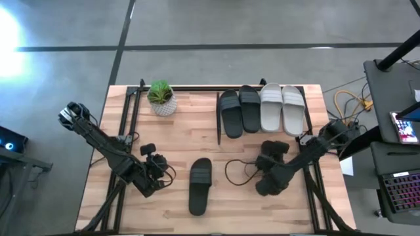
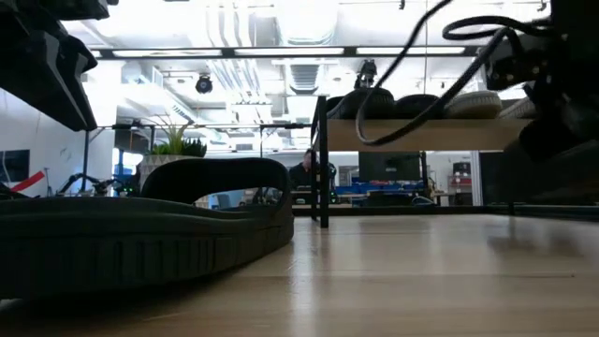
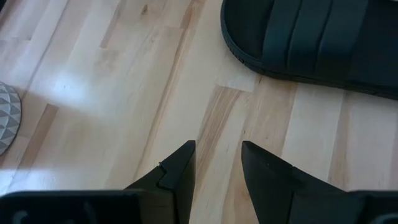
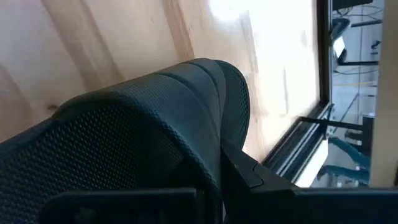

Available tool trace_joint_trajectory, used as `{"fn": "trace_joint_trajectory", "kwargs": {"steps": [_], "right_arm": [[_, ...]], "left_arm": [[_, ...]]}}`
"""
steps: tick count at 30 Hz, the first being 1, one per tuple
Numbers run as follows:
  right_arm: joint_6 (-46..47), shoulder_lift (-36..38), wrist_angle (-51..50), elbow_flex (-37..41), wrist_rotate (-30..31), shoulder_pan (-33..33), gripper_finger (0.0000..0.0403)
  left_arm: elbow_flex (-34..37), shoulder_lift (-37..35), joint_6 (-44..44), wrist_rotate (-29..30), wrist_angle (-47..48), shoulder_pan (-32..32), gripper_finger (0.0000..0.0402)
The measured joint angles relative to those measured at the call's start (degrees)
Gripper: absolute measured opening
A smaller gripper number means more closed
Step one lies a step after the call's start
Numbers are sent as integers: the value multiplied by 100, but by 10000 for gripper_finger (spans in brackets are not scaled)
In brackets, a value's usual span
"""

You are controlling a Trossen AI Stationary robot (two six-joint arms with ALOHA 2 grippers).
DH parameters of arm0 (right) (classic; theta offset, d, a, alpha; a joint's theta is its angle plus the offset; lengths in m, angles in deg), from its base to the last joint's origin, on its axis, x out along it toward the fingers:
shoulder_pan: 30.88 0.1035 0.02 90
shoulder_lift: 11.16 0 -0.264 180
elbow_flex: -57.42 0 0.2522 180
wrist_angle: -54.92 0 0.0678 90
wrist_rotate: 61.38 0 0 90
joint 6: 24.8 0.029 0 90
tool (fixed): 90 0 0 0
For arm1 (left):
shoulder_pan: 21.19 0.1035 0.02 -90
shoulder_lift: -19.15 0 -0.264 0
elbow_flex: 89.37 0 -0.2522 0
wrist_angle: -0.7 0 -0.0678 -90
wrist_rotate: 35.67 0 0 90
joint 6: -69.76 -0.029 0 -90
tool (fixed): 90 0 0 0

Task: Pick and place slides into the shelf
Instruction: Put the black slide under the shelf

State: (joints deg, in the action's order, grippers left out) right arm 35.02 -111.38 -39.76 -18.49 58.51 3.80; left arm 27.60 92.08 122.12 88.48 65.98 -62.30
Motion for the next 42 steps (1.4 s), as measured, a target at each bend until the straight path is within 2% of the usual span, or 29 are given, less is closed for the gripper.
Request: {"fn": "trace_joint_trajectory", "kwargs": {"steps": [7, 12, 23, 33, 36, 42], "right_arm": [[-342, -205, 51, 767, -9, -283, 13], [-476, -430, 87, 1003, -154, -446, 20], [-193, -420, 27, 1205, -133, -475, 127], [51, -416, -176, 666, -337, -444, 189], [43, -414, -163, 474, -613, -430, 206], [213, -403, -156, 44, -1663, 11, 221]], "left_arm": [[0, 0, 0, 1, -1, 138, 115], [0, 0, 0, 7, -2, 259, 115], [-17, 0, -18, -11, -1, 497, 115], [-12, 0, -72, -12, 0, 586, 115], [-11, 0, -136, -13, 0, 586, 115], [-9, 0, -197, -13, -2, 586, 115]]}}
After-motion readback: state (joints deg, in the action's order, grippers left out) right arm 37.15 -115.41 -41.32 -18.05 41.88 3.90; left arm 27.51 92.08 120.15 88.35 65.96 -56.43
